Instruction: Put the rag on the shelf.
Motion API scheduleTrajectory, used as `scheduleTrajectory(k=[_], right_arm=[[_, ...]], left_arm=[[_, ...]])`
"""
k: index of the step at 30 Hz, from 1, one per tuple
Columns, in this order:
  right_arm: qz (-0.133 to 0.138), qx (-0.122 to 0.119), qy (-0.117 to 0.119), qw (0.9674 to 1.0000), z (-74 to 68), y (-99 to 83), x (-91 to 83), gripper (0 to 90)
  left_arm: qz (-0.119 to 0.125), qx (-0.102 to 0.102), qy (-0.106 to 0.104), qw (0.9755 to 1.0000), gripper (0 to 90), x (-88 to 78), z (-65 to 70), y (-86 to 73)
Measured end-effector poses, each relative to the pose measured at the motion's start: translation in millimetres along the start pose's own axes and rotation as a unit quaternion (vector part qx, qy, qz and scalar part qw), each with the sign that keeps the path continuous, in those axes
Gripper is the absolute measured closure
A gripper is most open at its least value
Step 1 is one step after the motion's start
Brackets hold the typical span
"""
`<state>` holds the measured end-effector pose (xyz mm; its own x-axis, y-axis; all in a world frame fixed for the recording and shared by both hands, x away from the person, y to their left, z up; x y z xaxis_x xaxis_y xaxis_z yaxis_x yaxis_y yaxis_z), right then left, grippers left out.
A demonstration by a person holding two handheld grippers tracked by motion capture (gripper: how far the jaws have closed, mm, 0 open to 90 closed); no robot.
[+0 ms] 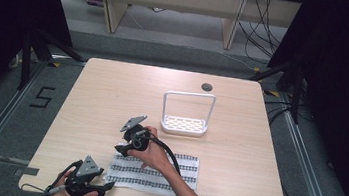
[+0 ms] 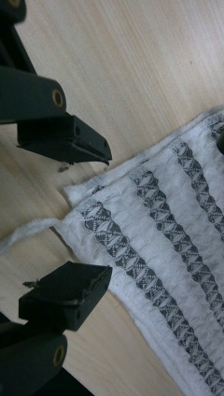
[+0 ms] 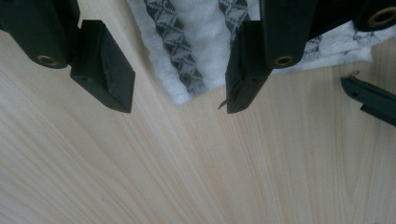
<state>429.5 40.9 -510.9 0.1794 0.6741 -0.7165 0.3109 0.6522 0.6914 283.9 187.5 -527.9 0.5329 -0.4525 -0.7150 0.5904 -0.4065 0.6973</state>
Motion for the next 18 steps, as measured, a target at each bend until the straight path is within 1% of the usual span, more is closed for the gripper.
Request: scheduleTrajectory(k=[1, 2, 3, 4, 5, 6, 7, 8, 9, 10, 11, 12, 13, 14, 15, 16, 17, 18], right_arm=[[-0.003, 0.007, -0.002, 1.0, 0.3, -0.1, 1.2, 45.1], [-0.004, 0.002, 0.004, 1.0, 0.8, 0.2, 3.0, 45.8], [-0.013, 0.002, 0.004, 0.9999, 0.9, 0.2, 5.9, 47.5], [-0.013, 0.002, 0.004, 0.9999, 0.9, 0.2, 5.9, 47.5], [-0.015, 0.002, 0.006, 0.9999, 1.2, 0.1, 7.5, 48.2], [-0.017, 0.004, 0.007, 0.9998, 1.3, 0.1, 9.3, 49.1], [-0.02, 0.008, 0.008, 0.9997, 1.1, 0.0, 10.9, 50.1], [-0.019, 0.007, 0.008, 0.9998, 0.9, 0.3, 13.1, 51.6], [-0.024, 0.006, 0.006, 0.9997, 1.2, 0.5, 13.4, 53.9], [-0.029, 0.007, 0.007, 0.9995, 1.5, -0.3, 15.6, 58.1], [-0.029, 0.007, 0.007, 0.9995, 1.5, -0.3, 15.6, 58.1], [-0.033, 0.008, 0.006, 0.9994, 1.7, -1.1, 16.3, 60.5], [-0.032, 0.01, 0.004, 0.9994, 2.1, -1.2, 15.9, 64.1], [-0.035, 0.014, 0.005, 0.9993, 2.4, -1.5, 15.1, 68.0], [-0.035, 0.014, 0.007, 0.9993, 3.4, -1.8, 14.3, 71.4], [-0.037, 0.021, 0.005, 0.9991, 3.0, -2.7, 13.8, 75.1], [-0.038, 0.025, 0.012, 0.9989, 2.3, -3.9, 13.1, 81.2], [-0.038, 0.025, 0.012, 0.9989, 2.3, -3.9, 13.1, 81.2]], left_arm=[[-0.003, -0.001, 0.001, 1.0, 41.1, -0.2, 0.6, -0.1], [-0.006, 0.005, -0.001, 1.0, 42.6, 0.2, 0.2, -0.4], [-0.018, 0.019, -0.001, 0.9997, 45.0, -2.1, -0.9, -0.5], [-0.018, 0.019, -0.001, 0.9997, 46.6, -2.1, -0.9, -0.5], [-0.018, 0.023, -0.002, 0.9996, 46.6, -2.1, -1.7, -0.2], [-0.02, 0.027, 0.001, 0.9994, 48.6, -2.2, -2.6, -0.5], [-0.005, 0.013, 0.002, 0.9999, 50.2, -0.1, -0.9, -0.3], [-0.003, 0.011, 0.001, 0.9999, 51.7, 0.0, -1.0, -0.1], [-0.013, 0.026, -0.003, 0.9996, 53.0, -1.5, -3.3, 0.2], [-0.014, 0.031, -0.005, 0.9994, 56.0, -1.4, -4.7, 0.1], [-0.014, 0.031, -0.005, 0.9994, 57.8, -1.4, -4.7, 0.1], [-0.012, 0.034, -0.004, 0.9993, 57.8, -1.3, -5.0, 0.5], [-0.017, 0.029, -0.003, 0.9994, 60.4, -1.5, -4.2, 0.5], [-0.019, 0.036, -0.005, 0.9992, 63.6, -2.0, -4.5, 0.9], [-0.004, 0.022, -0.004, 0.9997, 65.4, 0.0, -1.8, 1.3], [-0.002, 0.027, -0.004, 0.9996, 67.3, 0.2, -1.7, 1.3], [-0.016, 0.051, -0.004, 0.9986, 71.5, -1.5, -4.7, 2.1], [-0.016, 0.051, -0.004, 0.9986, 73.7, -1.5, -4.7, 2.1]])
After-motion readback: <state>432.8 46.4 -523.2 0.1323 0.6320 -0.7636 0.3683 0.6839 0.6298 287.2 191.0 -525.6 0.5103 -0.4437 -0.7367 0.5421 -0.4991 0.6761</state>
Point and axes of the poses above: each handheld gripper's, and its own axes: x roughly forward along the jaws, y roughly out of its top, z roughly to its right, the point moved 2 cm from there along x, roughly forward along the jaws, and after that the axes turned 2 degrees about y, right-handed, at the moved point
